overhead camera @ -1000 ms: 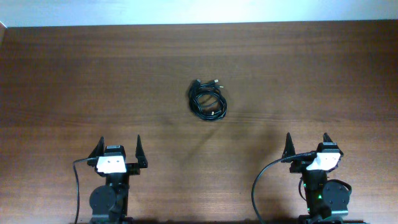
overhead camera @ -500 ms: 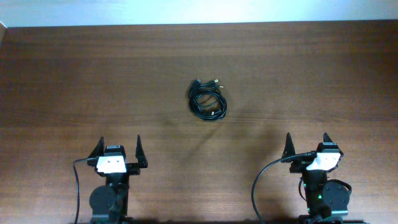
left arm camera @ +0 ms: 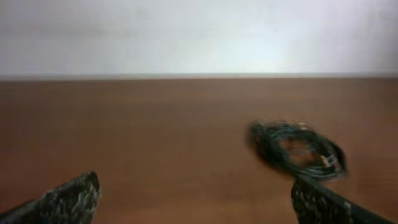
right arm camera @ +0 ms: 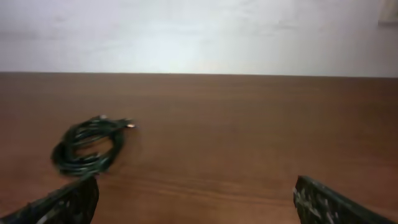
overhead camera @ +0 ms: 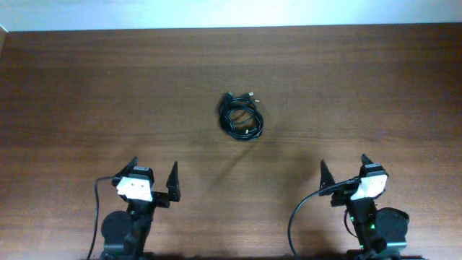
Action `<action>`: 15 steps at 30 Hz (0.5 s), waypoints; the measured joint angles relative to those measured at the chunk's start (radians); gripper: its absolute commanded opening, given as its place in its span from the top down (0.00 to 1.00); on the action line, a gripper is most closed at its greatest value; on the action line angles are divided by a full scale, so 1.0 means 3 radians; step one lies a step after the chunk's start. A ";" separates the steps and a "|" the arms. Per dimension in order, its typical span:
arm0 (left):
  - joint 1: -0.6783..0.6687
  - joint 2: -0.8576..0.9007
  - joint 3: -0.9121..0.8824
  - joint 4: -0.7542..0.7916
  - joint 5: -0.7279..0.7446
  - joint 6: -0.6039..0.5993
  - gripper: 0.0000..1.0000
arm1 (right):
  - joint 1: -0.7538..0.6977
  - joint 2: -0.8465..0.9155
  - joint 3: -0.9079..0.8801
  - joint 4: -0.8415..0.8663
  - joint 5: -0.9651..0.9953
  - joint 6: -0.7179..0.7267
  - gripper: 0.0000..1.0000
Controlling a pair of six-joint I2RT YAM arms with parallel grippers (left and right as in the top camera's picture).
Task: Untangle cables
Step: 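Move the left gripper toward the black cable bundle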
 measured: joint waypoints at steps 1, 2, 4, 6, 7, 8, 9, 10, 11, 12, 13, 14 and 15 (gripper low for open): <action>0.0000 0.0137 0.0187 -0.0109 0.0042 -0.0017 0.01 | 0.0000 0.0103 0.0127 -0.0148 -0.0028 0.0011 0.01; 0.0000 0.0301 0.0361 -0.0170 0.0070 -0.0036 0.01 | 0.0000 0.0245 0.0289 -0.0270 -0.0048 0.0015 0.01; 0.0003 0.1029 0.1152 -0.0308 0.0201 -0.0051 0.01 | 0.0000 0.0657 0.0843 -0.0453 -0.0085 0.0023 0.02; 0.0001 0.1523 0.1649 -0.0575 0.0317 -0.0051 0.01 | 0.0000 0.1366 0.1600 -0.0926 -0.0106 0.0006 0.01; -0.0003 0.1951 0.2021 -0.0642 0.0361 -0.0050 0.01 | 0.0003 0.1546 0.1779 -0.0922 -0.0106 0.0000 0.01; -0.0056 0.2265 0.2279 -0.0736 0.0404 -0.0028 0.01 | 0.0003 0.1804 0.2102 -0.1291 -0.0173 0.0000 0.01; -0.0148 0.2491 0.2491 -0.0752 0.0446 0.0017 0.01 | 0.0003 0.2122 0.2473 -0.1359 -0.0237 -0.0003 0.01; -0.0243 0.2669 0.2672 -0.0759 0.0465 0.0055 0.01 | 0.0003 0.2347 0.2758 -0.1359 -0.0292 -0.0004 0.01; -0.0384 0.2845 0.2886 -0.0765 0.0490 0.0106 0.01 | 0.0003 0.2468 0.2979 -0.1350 -0.0478 -0.0003 0.01; -0.0422 0.2869 0.2939 -0.0809 0.0495 0.0117 0.01 | 0.0003 0.2486 0.3016 -0.1280 -0.0577 -0.0005 0.01; -0.0459 0.2894 0.3010 -0.0801 0.0500 0.0130 0.01 | 0.0003 0.2530 0.3152 -0.1255 -0.0659 -0.0005 0.01; -0.0477 0.2895 0.3044 -0.0806 0.0511 0.0131 0.01 | 0.0003 0.2558 0.3312 -0.1366 -0.0668 -0.0004 0.01; -0.0476 0.2890 0.3047 -0.0807 0.0516 0.0131 0.01 | 0.0003 0.2589 0.3441 -0.1545 -0.0652 -0.0019 0.01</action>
